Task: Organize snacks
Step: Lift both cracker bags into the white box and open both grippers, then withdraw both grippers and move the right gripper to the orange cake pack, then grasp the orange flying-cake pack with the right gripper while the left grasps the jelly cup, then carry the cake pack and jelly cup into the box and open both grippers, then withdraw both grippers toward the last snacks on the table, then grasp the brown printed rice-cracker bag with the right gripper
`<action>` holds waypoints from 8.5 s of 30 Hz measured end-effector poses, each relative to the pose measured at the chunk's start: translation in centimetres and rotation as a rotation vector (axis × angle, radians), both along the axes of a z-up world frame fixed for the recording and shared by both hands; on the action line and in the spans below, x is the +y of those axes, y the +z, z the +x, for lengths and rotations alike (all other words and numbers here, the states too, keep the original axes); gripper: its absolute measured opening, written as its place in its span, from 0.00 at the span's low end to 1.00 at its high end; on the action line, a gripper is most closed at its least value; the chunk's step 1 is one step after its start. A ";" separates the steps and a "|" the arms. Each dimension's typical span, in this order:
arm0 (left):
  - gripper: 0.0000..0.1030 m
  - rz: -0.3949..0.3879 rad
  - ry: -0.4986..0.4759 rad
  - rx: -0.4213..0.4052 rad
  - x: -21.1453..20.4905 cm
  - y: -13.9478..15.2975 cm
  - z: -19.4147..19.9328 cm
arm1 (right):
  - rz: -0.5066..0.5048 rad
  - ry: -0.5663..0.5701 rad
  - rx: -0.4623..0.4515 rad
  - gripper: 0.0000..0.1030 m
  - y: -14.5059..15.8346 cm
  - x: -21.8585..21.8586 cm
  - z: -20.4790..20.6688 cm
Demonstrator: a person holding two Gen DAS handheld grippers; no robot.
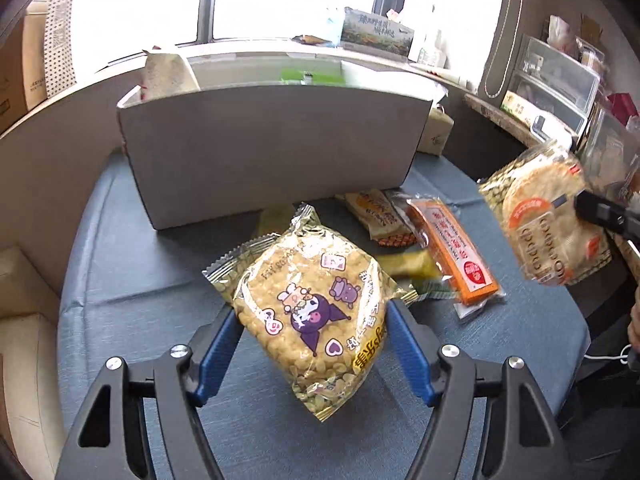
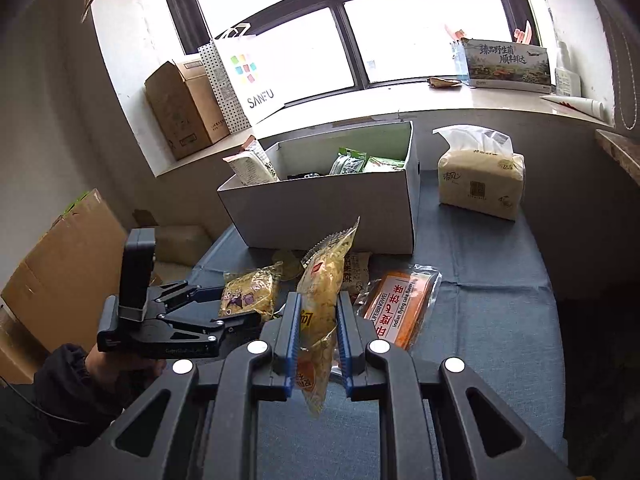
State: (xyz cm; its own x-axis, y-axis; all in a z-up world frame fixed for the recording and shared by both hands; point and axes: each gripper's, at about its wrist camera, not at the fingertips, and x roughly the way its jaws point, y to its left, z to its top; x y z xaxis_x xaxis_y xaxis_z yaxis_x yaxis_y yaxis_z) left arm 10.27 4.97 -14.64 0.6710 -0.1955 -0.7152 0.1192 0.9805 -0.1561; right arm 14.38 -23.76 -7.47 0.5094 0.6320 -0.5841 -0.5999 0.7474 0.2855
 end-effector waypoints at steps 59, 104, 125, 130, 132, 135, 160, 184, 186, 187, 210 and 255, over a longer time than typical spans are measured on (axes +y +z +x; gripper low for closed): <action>1.00 0.137 -0.075 -0.235 -3.0 9.7 2.9 | -0.028 -0.088 -0.042 1.00 3.6 3.4 8.5; 1.00 -0.117 0.086 -0.183 -2.8 4.5 -6.6 | -0.469 -0.248 0.199 1.00 -11.9 8.8 9.5; 1.00 -0.064 0.117 0.054 -0.8 -1.2 7.2 | -0.214 -0.097 0.081 0.58 -4.9 1.3 2.7; 1.00 0.009 0.172 0.133 -1.1 -3.2 11.1 | -0.192 -0.127 0.049 0.58 -3.0 -1.5 1.2; 0.99 0.025 0.175 0.152 -1.1 -3.9 11.8 | -0.187 -0.141 0.050 0.58 -3.1 -1.9 1.1; 0.81 0.030 0.168 0.139 -0.9 -4.2 12.1 | -0.185 -0.153 0.055 0.58 -3.7 -1.9 1.1; 0.39 0.004 0.042 -0.298 0.5 12.0 3.8 | -0.102 -0.057 -0.049 0.58 0.9 3.5 3.7; 1.00 0.201 0.186 -0.164 4.0 13.1 20.4 | -0.228 -0.060 -0.028 0.94 5.8 16.7 25.7; 1.00 0.176 0.190 -0.164 4.6 12.9 19.6 | -0.241 -0.083 -0.016 1.00 5.1 16.2 25.8; 1.00 0.158 0.183 -0.159 4.8 12.7 19.4 | -0.244 -0.095 -0.010 1.00 4.7 15.8 25.7; 1.00 0.044 0.113 -0.287 3.2 14.1 5.1 | -0.101 -0.037 -0.181 1.00 7.9 8.7 12.3; 1.00 -0.147 0.104 -0.180 -1.6 5.9 -6.8 | -0.235 -0.087 0.043 1.00 -7.7 10.7 9.0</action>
State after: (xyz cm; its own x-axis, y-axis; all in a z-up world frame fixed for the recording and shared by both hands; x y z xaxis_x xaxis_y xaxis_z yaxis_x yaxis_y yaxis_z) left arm 3.43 3.33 -8.69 0.8067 -0.2118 -0.5517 0.0578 0.9574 -0.2830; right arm 23.41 -13.08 -15.18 0.5270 0.4316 -0.7322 -0.5218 0.8443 0.1221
